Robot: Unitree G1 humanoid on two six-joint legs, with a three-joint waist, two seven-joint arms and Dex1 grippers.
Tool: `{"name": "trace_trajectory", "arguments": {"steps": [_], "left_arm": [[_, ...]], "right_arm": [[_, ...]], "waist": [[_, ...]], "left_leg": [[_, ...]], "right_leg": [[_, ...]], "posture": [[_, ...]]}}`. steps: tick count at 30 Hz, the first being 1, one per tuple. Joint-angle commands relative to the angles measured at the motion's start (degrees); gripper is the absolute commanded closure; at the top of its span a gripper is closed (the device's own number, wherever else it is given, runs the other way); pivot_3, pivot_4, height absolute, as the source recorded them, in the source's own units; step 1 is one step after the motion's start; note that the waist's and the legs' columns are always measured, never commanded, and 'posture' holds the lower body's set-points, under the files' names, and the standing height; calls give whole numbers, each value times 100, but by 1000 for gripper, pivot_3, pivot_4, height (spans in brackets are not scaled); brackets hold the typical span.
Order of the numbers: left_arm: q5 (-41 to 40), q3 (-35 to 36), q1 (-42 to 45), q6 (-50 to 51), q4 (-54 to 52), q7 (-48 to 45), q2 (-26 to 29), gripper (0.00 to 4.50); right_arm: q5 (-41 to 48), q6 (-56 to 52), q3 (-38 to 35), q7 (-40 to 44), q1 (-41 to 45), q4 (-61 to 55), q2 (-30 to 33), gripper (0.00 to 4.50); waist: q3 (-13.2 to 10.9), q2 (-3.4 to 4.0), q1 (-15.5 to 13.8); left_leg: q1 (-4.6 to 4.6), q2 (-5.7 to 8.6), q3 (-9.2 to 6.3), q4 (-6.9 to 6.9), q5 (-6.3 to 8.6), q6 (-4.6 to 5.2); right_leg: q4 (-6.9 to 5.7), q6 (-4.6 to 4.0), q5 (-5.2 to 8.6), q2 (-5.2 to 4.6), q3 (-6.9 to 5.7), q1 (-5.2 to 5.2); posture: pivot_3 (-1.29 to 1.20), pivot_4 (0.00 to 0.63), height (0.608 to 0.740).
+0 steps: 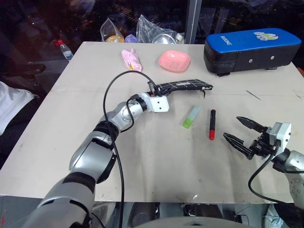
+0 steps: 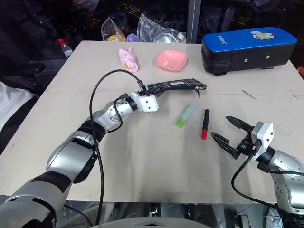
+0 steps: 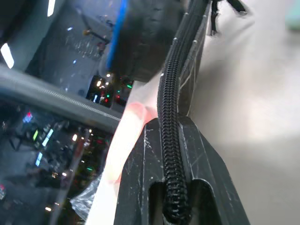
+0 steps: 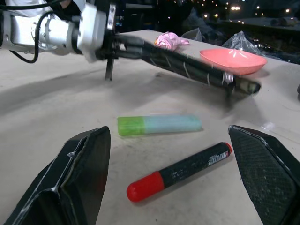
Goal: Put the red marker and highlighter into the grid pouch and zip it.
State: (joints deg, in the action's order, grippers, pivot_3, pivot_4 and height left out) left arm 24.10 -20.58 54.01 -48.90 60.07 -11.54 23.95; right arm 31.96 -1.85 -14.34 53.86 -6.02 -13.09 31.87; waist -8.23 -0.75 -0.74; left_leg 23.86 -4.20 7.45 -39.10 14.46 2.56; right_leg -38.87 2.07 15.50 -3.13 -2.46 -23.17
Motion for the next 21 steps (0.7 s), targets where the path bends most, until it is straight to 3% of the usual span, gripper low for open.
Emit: {"name": "trace_trajectory", "arguments": {"steps": [1, 5, 10, 15, 21], "left_arm": [[-1321, 524, -433, 512, -1277, -1094, 26, 4437], [-2290, 899, -1271, 2072, -3316, -1843, 174, 4437], [-2559, 1192, -2105, 3749, -5213, -1933, 285, 4437], [-2609, 1188, -2598, 4876, -6362, -1949, 166, 4437], [-2559, 1159, -3078, 5556, -6980, -2025, 102, 4437]], "right_arm": [[19, -107, 41, -372, 282, -275, -134, 457], [-509, -638, 283, -1484, 795, -488, -365, 457], [-1141, -1829, 751, -2726, 1558, -619, -562, 457], [-919, -3004, 862, -3529, 2341, -599, -1106, 457], [-696, -3647, 1095, -3612, 2969, -579, -1547, 457]], "waist": [[0, 1, 5], [-3, 5, 16], [-2, 8, 6], [-2, 8, -7], [-2, 8, 13]], "left_leg": [[-1, 0, 0, 0, 0, 0], [-2, -4, -8, 0, -1, -2], [-6, -5, -11, 0, -2, -3], [-2, -1, -9, -1, -2, -3], [-5, -3, -12, 5, -2, -3]], "right_leg": [[0, 0, 0, 0, 3, 0], [-5, 0, 0, 0, 6, -1], [-8, 0, 0, 1, 13, -2], [-5, 0, -1, -1, 13, -2], [-5, -1, -1, 1, 14, -3]], "posture": [[0, 150, 740], [0, 150, 740], [0, 150, 740], [0, 150, 740], [0, 150, 740]]}}
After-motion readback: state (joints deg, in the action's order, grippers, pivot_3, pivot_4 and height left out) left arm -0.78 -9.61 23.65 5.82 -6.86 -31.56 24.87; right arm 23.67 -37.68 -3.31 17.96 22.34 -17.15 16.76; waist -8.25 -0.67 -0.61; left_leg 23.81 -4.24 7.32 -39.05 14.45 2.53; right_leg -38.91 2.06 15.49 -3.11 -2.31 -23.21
